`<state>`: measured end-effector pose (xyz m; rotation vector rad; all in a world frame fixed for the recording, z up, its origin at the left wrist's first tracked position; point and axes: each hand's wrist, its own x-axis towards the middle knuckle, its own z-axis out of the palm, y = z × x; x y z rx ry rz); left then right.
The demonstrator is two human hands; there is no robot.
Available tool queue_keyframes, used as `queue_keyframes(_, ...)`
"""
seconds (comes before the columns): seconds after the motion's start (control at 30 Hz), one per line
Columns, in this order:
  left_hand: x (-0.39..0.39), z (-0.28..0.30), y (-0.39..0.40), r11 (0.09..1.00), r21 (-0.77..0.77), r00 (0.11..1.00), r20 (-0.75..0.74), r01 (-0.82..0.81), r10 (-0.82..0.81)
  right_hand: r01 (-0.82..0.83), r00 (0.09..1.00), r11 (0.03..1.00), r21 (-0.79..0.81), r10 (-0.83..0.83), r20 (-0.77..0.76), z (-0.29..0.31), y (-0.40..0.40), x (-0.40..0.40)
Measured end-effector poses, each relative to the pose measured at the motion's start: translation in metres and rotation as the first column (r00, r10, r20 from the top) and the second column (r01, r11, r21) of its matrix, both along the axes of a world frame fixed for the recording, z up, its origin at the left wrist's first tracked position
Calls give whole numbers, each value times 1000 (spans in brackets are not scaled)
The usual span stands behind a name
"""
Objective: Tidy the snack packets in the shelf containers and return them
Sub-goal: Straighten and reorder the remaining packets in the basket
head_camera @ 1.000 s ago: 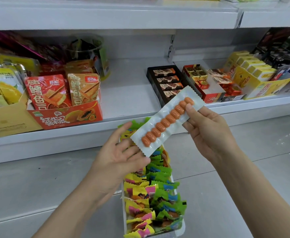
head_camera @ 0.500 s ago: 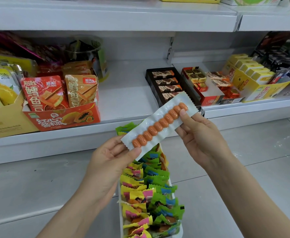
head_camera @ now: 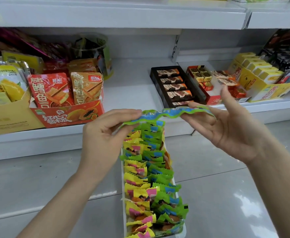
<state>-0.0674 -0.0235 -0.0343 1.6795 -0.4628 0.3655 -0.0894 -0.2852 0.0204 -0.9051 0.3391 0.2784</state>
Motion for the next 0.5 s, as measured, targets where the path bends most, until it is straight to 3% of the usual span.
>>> queue_keyframes(0.1, 4, -5, -6, 985, 169, 998, 69, -20, 9, 84, 996, 968, -237, -80, 24, -1, -7, -3)
queue_keyframes(0.23, 12, -24, -12, 903, 427, 993, -83, -36, 79, 257, 947, 864, -433, -136, 290, -3, -22, -7)
queue_keyframes(0.37, 19, -36, -22, 695, 708, 991, -124, 123, -49, 429, 872, 699, -572, -154, 465, -5, -21, -3)
queue_keyframes(0.43, 26, -39, -28, 536, 828, 986, -141, 165, -86, 444, 861, 668, -598, -132, 491, -7, -15, -1)
queue_keyframes(0.5, 32, -40, -30, 455, 878, 989, -120, 149, -91, 445, 853, 624, -642, -76, 517, -10, -9, 1)
